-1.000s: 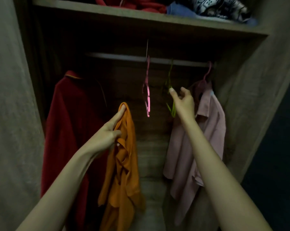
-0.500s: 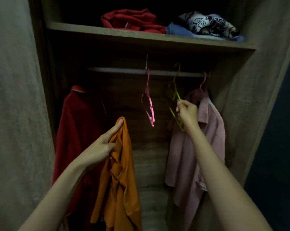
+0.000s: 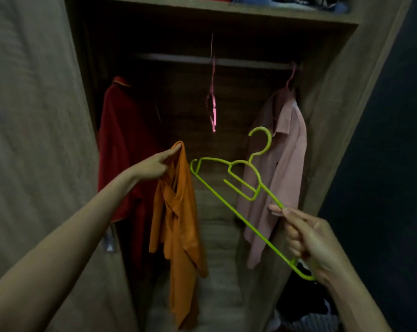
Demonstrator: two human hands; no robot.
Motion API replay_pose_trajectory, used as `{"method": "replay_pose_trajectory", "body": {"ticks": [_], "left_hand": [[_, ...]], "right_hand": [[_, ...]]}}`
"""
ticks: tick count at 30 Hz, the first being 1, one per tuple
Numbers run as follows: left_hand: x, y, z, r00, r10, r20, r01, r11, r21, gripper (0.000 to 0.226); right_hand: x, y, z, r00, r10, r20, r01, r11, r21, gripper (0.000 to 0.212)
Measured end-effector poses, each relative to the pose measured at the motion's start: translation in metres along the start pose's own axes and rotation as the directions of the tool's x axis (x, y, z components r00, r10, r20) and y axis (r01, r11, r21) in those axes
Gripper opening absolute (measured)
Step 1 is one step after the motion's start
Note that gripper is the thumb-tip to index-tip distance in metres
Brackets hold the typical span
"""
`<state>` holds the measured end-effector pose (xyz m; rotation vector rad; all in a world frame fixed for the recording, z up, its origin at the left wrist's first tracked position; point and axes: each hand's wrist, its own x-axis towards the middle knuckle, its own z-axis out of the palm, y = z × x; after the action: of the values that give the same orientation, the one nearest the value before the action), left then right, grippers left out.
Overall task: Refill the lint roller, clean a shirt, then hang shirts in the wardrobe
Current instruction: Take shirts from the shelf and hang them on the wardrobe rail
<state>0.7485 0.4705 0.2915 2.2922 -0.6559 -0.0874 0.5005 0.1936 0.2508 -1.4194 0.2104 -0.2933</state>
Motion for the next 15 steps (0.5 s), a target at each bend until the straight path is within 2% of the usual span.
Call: {"method": "replay_pose_trajectory", "body": {"ticks": [5,9,12,15], "left_hand": [[-0.015,0.008,0.000,0.998,-0.056,-0.028,0.060,0.980,0.187,0.094],[-0.026,0.012,-0.006,0.993,-0.076,-0.088,0.093,0.972,0.215,0.094],[-0.034,0.022,-0.010,0.996,-0.065,-0.053,0.077,0.961,0.267,0.095],[-0.044,0.044,-0.004,1.000,0.001,0.030,-0.009,0.964,0.268,0.097]], "right_hand": [[-0.041,-0.009,-0.011,0.997,0.007,0.076,-0.009,1.000,0.022,0.027],[-0.060,-0.014,-0.015,0.994,-0.013,0.107,0.005,0.997,0.073,0.027],[-0.067,-0.011,-0.008,0.991,-0.010,0.133,0.001,0.998,0.071,0.026],[-0.063,-0.004,0.004,0.989,-0.017,0.148,0.010,0.999,0.051,0.025]]}}
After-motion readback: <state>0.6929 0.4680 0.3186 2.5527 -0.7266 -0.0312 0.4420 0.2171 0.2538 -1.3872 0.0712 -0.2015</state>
